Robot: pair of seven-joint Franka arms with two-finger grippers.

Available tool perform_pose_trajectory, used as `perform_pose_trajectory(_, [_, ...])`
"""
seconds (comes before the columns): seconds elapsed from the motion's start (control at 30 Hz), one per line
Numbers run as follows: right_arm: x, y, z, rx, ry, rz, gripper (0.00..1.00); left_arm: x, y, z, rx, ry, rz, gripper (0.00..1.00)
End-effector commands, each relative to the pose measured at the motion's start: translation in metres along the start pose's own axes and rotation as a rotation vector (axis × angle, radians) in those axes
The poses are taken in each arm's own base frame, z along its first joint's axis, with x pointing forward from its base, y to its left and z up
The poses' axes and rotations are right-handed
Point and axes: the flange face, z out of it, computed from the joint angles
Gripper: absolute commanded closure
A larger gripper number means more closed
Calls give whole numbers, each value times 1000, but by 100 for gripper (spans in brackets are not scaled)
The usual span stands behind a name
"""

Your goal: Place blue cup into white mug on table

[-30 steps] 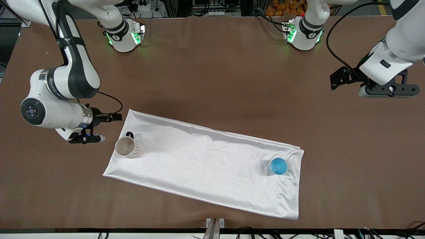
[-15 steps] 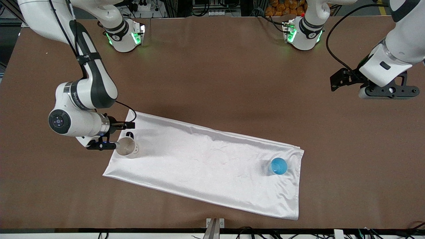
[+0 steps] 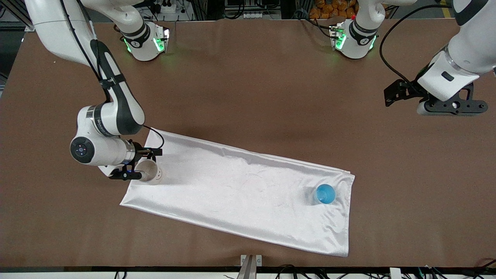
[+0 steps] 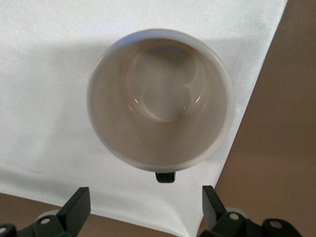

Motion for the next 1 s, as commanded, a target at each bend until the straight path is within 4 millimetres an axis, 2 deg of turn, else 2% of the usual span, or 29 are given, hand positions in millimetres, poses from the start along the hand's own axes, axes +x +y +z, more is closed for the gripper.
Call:
perform_pose_trajectory(0.0, [10, -3, 9, 17, 13, 17, 0, 7, 21, 7, 0, 2, 35, 0])
perform_pose_trajectory(0.2, [15, -1, 17, 19, 30, 21, 0, 15, 47, 12, -8, 41, 78, 0])
perform_pose_trajectory(0.37, [20, -2, 23, 19, 53, 19, 0, 23, 55, 17, -16, 49, 91, 0])
perform_pose_trajectory(0.47, [23, 1, 24, 16, 71, 19, 0, 25, 64, 25, -15, 38, 106, 0])
perform_pose_trajectory(0.77, [34, 3, 32, 18, 141, 19, 0, 49, 82, 58, -24, 66, 140, 0])
perform_pose_trajectory(0.87, [36, 4, 33, 20, 161, 20, 11, 59, 87, 75, -29, 74, 144, 0])
perform_pose_trajectory(0.97, [37, 4, 33, 19, 164, 19, 33, 67, 94, 88, -34, 87, 151, 0])
